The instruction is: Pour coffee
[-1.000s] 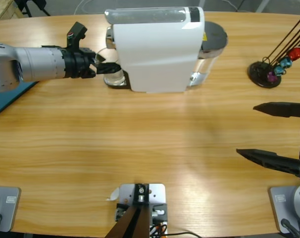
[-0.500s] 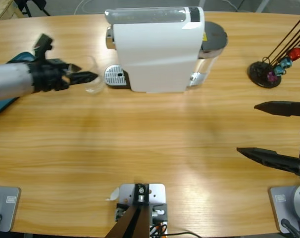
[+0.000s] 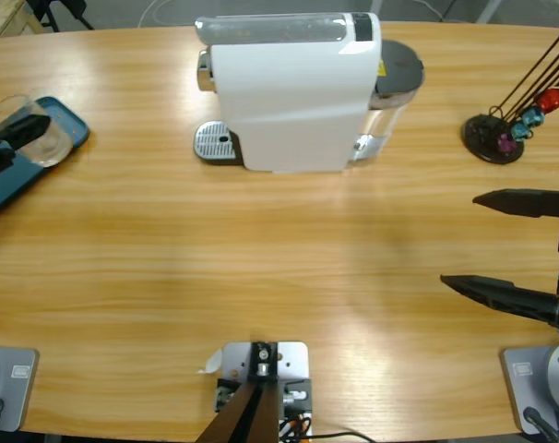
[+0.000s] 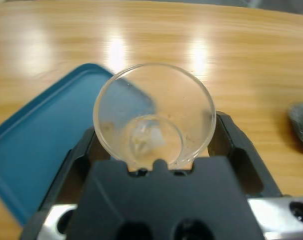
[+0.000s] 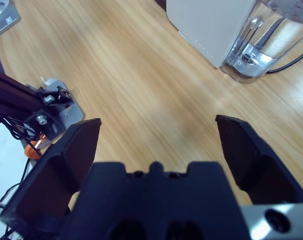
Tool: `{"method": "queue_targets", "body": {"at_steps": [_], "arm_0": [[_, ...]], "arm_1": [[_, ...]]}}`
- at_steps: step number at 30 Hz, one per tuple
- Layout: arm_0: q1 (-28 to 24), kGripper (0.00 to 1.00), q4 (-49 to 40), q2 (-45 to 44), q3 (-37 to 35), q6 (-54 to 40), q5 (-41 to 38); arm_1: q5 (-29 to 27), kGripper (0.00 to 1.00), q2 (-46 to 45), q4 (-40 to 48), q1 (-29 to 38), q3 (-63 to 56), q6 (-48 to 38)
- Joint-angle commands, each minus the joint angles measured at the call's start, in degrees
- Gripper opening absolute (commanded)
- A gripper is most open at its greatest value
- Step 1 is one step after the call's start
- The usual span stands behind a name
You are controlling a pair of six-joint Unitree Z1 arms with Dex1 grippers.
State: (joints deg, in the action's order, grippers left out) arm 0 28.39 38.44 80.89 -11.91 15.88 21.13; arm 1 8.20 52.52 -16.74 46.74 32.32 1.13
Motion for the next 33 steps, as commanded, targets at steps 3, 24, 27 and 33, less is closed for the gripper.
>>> {"method": "queue_targets", "body": {"at_steps": [3, 24, 27, 33], "arm_0": [[-8.4, 0.117, 7.6, 14.6, -0.4, 3.2, 5.8], [-12.4, 0.996, 37.6, 31.9, 7.7, 2.8, 3.4], [-12.4, 0.996, 38.4, 27.9, 10.2, 2.6, -0.1], [-12.1, 0.996, 36.0, 8.4, 15.1, 2.1, -11.5]], "arm_1": [[-0.4, 1.000, 2.1, -0.7, 0.5, 0.5, 0.0], [-0.4, 1.000, 2.5, -0.7, 0.5, 0.5, 0.1], [-0.4, 1.000, 2.6, -0.7, 0.5, 0.5, 0.0], [-0.4, 1.000, 2.9, -0.7, 0.5, 0.6, 0.0]]}}
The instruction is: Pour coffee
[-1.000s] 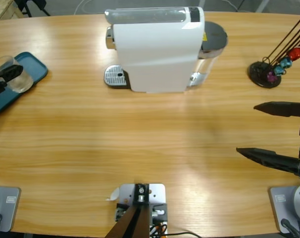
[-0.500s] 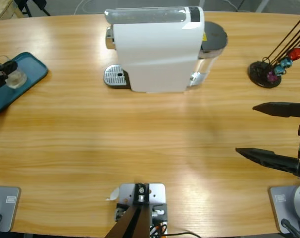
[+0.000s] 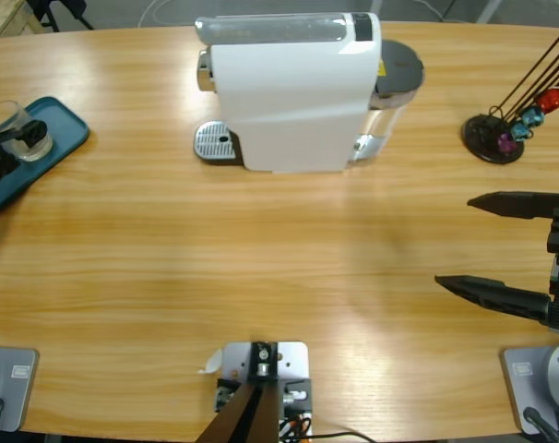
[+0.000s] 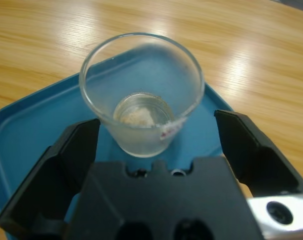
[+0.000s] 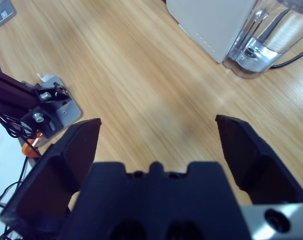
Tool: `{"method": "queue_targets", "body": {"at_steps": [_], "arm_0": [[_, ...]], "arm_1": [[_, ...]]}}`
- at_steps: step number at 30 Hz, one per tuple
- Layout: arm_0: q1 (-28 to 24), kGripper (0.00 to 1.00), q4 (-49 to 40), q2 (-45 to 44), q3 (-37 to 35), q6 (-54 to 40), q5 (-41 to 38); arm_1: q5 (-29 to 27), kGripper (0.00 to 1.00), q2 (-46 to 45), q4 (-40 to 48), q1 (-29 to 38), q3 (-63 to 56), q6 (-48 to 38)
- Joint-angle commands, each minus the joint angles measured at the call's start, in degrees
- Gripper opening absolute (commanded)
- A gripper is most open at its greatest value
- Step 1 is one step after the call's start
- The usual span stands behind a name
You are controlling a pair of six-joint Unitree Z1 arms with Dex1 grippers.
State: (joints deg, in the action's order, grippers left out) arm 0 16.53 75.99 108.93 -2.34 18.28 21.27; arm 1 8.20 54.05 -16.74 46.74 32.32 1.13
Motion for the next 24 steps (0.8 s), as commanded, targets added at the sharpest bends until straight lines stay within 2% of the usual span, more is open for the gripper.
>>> {"method": "queue_targets", "body": {"at_steps": [1, 2, 4, 5, 6, 8, 9, 12, 14, 15, 20, 24], "arm_0": [[0.0, 0.996, -5.5, -24.7, 5.0, -0.3, -15.2], [0.3, 0.992, -10.4, -29.9, 4.1, -0.3, -18.6], [0.3, 0.995, -30.7, -43.3, -3.5, -0.4, -23.8], [0.3, 1.000, -53.6, -51.7, -15.0, -2.5, -24.7], [0.3, 1.000, -63.0, -53.5, -21.5, -4.1, -25.2], [0.2, 1.000, -73.1, -54.0, -29.4, -6.5, -26.6], [0.2, 1.000, -76.4, -54.8, -31.5, -7.3, -28.7], [1.0, 0.980, -80.5, -56.8, -31.6, -7.6, -35.1], [3.9, 0.968, -84.5, -56.8, -31.5, -8.6, -39.2], [6.5, 0.925, -86.7, -57.1, -31.2, -9.0, -40.6], [20.1, 0.922, -87.1, -56.3, -28.5, -11.5, -40.3], [22.2, 0.942, -85.3, -53.6, -28.2, -17.7, -39.9]], "arm_1": [[-0.4, 1.000, 1.5, -0.7, 0.5, 0.6, 0.0], [-0.4, 1.000, 1.7, -0.7, 0.5, 0.7, 0.0], [-0.4, 1.000, 2.1, -0.8, 0.5, 0.9, 0.0], [-0.4, 1.000, 2.2, -0.8, 0.5, 0.9, 0.0], [-0.4, 1.000, 2.3, -0.8, 0.5, 0.9, 0.0], [-0.4, 1.000, 2.3, -0.8, 0.5, 0.9, 0.0], [-0.4, 1.000, 2.2, -0.8, 0.5, 0.9, 0.0], [-0.4, 1.000, 2.3, -0.8, 0.5, 0.9, 0.0], [-0.4, 1.000, 2.2, -0.8, 0.5, 0.9, 0.0], [-0.4, 1.000, 2.2, -0.8, 0.5, 0.9, 0.0], [0.7, 1.000, 4.8, -1.7, 0.5, 1.7, 0.6], [2.3, 1.000, 8.6, -2.4, 0.5, 2.9, 1.2]]}}
